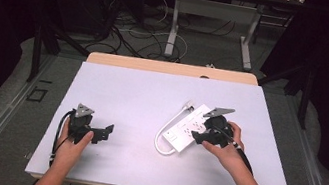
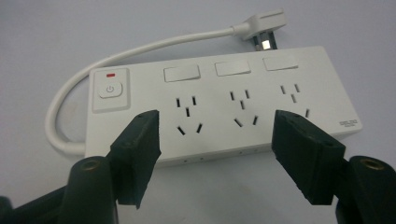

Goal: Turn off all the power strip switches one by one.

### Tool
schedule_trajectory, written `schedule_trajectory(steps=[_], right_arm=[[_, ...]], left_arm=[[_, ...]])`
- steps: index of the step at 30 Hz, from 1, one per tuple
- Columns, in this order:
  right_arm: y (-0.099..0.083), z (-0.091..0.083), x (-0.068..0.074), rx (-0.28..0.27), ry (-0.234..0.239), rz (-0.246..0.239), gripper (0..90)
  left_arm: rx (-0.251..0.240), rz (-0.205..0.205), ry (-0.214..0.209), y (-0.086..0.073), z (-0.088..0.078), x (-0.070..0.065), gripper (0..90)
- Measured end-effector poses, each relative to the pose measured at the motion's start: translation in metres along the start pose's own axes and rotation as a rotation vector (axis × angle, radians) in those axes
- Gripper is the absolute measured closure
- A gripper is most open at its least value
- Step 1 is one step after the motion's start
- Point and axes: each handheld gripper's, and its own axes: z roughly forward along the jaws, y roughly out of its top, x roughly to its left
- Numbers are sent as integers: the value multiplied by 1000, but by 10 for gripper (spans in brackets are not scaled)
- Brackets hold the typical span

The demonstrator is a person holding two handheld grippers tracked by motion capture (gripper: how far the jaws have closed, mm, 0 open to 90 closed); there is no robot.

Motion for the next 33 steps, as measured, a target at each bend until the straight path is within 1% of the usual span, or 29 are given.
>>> schedule_trajectory(steps=[1,2,6,7,9,10,12,13,14,15,16,18,19,20,22,23,25,26,27,29,30,31,32,33], right_arm=[[0,0,0,0,0,0,334],[2,2,3,1,2,8,341],[5,4,5,19,21,-5,346],[7,7,8,12,20,0,369],[9,8,10,19,34,-10,388],[9,10,11,8,37,-21,410],[11,12,13,33,39,-4,445],[11,14,13,22,52,-19,487],[13,14,14,46,66,-15,512],[13,16,17,31,72,-1,533],[14,17,18,46,81,-4,564],[16,21,20,42,96,-29,590],[16,21,20,42,96,-29,590],[18,23,24,50,102,-11,628],[20,27,27,49,113,-28,663],[20,27,27,49,113,-28,663],[22,29,30,69,118,-27,722],[23,33,33,61,124,-27,755],[25,33,34,78,124,-28,775],[26,36,36,65,133,-28,806],[27,36,36,90,141,-39,830],[27,38,38,80,139,-38,850],[28,39,39,81,139,-38,870],[29,39,40,95,144,-46,889]], left_arm=[[0,0,0,0,0,0,4],[0,0,0,0,0,0,4],[-1,3,0,0,0,0,3],[1,5,1,0,0,0,4],[2,5,1,0,1,0,4],[2,5,1,0,1,0,3],[2,6,2,0,1,0,4],[2,6,2,0,1,0,4],[2,6,2,0,1,0,4],[5,7,2,0,1,1,3],[5,7,2,0,1,1,4],[6,9,4,0,1,1,3],[6,10,4,0,1,1,3],[8,8,3,0,1,1,3],[3,8,5,-1,2,0,4],[3,8,5,-1,2,0,4],[6,8,5,-1,2,1,3],[7,7,5,-1,2,1,4],[7,7,5,-1,2,1,3],[8,10,3,-1,1,1,3],[0,5,5,-1,2,1,3],[0,5,5,-1,2,1,4],[15,8,-2,0,1,2,4],[14,8,-2,0,1,2,4]])
